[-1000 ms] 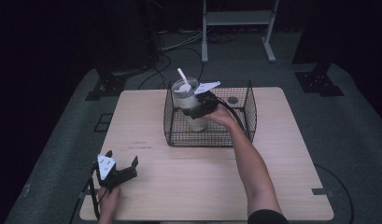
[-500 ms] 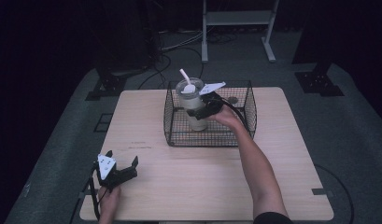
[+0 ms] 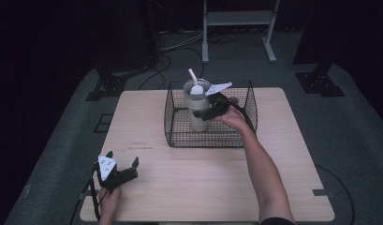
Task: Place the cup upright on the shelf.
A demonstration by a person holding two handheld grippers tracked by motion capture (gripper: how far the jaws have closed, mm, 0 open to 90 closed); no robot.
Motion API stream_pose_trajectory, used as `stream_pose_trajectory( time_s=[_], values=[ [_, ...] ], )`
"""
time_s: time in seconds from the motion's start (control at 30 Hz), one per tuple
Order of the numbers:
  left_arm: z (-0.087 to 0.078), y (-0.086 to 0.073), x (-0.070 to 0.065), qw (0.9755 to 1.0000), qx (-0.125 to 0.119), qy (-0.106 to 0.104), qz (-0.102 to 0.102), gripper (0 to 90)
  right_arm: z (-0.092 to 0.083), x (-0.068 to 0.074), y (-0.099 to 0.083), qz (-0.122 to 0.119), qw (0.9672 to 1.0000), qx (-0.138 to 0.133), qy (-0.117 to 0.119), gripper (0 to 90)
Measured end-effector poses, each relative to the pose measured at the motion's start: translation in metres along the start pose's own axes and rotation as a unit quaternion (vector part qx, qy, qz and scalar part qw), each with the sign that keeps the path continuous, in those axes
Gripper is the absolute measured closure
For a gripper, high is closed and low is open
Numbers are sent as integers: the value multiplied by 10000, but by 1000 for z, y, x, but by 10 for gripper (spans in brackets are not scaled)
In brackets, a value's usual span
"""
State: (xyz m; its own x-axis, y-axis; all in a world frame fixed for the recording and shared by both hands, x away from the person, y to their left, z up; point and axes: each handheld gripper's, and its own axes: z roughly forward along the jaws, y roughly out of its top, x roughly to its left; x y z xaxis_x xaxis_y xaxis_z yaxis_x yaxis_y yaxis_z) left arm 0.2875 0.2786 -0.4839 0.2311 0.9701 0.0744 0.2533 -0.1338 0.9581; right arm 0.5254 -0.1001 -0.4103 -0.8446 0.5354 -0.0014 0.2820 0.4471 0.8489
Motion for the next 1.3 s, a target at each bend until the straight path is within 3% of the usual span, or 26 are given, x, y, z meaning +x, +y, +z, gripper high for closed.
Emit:
stream_pose_trajectory(
  time_s=[0.27, 0.53, 0.8, 1.03, 1.3],
  values=[
    [0, 0, 0, 10000, 8, 4, 17, 0, -9, 1, -7, 65, 9999, 47, -90, 95],
    [0, 0, 0, 10000, 15, 7, 24, 0, -20, 4, -3, 7, 9997, 164, -178, 121],
    [0, 0, -1, 10000, 14, 5, 33, 0, -34, 7, 3, 159, 9994, 223, -202, 128],
    [0, 0, -1, 10000, 18, 14, 42, 0, -54, 9, 7, 323, 9991, 264, -82, 129],
    [0, 0, -2, 10000, 34, 20, 68, 0, -73, 13, 12, 320, 9991, 239, -158, 129]
  ],
)
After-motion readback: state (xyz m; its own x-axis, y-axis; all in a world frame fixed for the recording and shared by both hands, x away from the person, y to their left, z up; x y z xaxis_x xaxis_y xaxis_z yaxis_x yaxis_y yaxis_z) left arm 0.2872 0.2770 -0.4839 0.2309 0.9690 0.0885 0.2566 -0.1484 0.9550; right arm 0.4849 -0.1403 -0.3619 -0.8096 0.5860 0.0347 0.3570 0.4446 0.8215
